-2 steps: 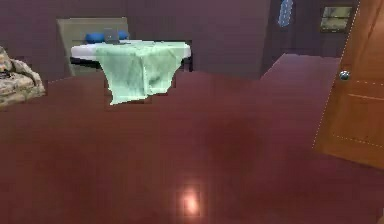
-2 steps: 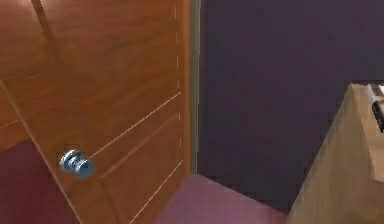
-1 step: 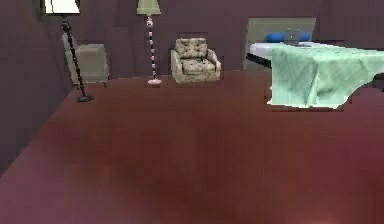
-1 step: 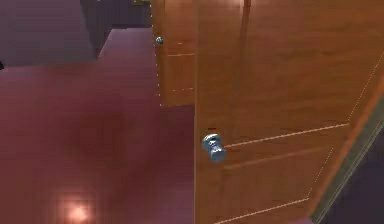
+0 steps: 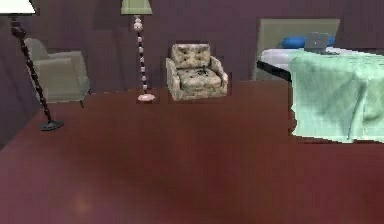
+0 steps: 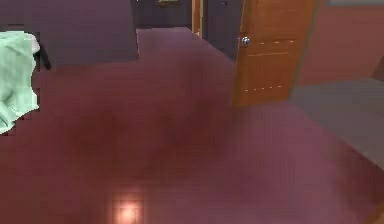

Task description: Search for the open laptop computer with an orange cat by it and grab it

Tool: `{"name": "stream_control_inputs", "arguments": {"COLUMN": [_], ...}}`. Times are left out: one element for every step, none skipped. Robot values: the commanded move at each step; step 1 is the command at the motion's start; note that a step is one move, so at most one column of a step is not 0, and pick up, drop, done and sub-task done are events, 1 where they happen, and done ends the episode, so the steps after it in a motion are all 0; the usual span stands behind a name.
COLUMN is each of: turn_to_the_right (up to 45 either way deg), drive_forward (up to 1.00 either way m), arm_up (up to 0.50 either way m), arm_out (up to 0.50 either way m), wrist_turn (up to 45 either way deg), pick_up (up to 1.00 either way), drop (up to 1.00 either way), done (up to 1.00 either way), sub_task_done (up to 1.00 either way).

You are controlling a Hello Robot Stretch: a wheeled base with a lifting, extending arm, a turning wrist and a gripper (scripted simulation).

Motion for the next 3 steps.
{"name": "stream_control_inputs", "arguments": {"turn_to_the_right": [0.0, 0.0, 0.0], "drive_forward": [1.0, 1.0, 0.7], "arm_up": [0.0, 0.0, 0.0], "arm_out": [0.0, 0.0, 0.0], "wrist_turn": [0.0, 0.0, 0.0], "pick_up": [0.0, 0.0, 0.0], "drop": [0.0, 0.0, 0.0], "done": [0.0, 0.0, 0.0], "sub_task_done": [0.0, 0.0, 0.0]}}
